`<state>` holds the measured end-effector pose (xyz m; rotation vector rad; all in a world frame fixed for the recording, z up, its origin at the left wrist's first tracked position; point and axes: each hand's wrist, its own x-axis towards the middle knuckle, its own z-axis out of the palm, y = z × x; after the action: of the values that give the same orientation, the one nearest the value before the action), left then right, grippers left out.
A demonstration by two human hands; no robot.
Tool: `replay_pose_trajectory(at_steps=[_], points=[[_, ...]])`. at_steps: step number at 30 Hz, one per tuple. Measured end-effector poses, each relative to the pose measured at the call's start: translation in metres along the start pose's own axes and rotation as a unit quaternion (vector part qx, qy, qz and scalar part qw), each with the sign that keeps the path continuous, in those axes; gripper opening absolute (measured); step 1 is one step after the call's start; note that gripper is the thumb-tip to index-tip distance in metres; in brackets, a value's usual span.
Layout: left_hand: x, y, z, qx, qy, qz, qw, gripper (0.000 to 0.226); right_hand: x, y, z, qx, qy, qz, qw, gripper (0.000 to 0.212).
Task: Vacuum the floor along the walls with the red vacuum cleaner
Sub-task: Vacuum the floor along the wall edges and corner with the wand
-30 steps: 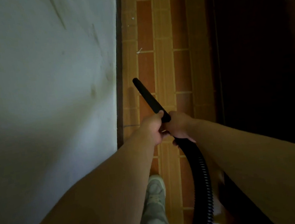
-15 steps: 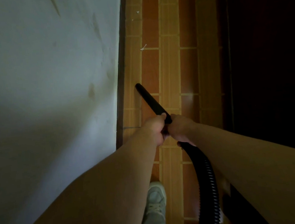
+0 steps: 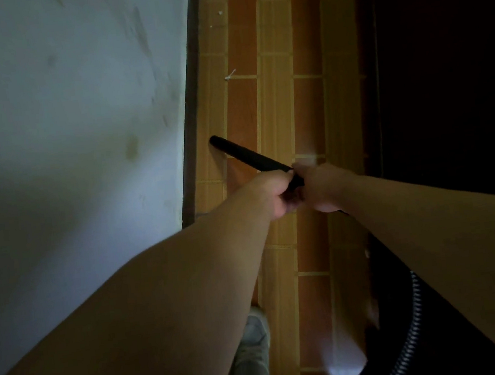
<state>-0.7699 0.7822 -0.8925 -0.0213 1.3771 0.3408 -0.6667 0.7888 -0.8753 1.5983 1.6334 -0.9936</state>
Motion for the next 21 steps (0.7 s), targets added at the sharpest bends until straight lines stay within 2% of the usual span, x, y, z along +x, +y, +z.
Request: replay_pose_trajectory(at_steps=[5, 9, 15, 21], points=[[0.007, 0.0, 0.008, -0.019, -0.007, 0.006, 1.0, 0.029, 0.007, 0.008, -0.002, -0.041, 0.018, 0.008, 0.999, 0.09], [0.007, 0.004, 0.007, -0.059, -0.014, 0.001, 0.998, 0.029, 0.001, 0.005, -0.013, -0.037, 0.008, 0.013, 0.999, 0.09], [-0.002, 0.017, 0.024, -0.095, -0.017, -0.002, 0.995, 0.025, -0.002, 0.015, -0.036, -0.133, 0.021, 0.006, 0.991, 0.097], [0.003, 0.031, 0.047, -0.086, -0.008, -0.013, 0.996, 0.02, 0.005, 0.04, -0.062, -0.156, 0.016, -0.002, 0.988, 0.096]])
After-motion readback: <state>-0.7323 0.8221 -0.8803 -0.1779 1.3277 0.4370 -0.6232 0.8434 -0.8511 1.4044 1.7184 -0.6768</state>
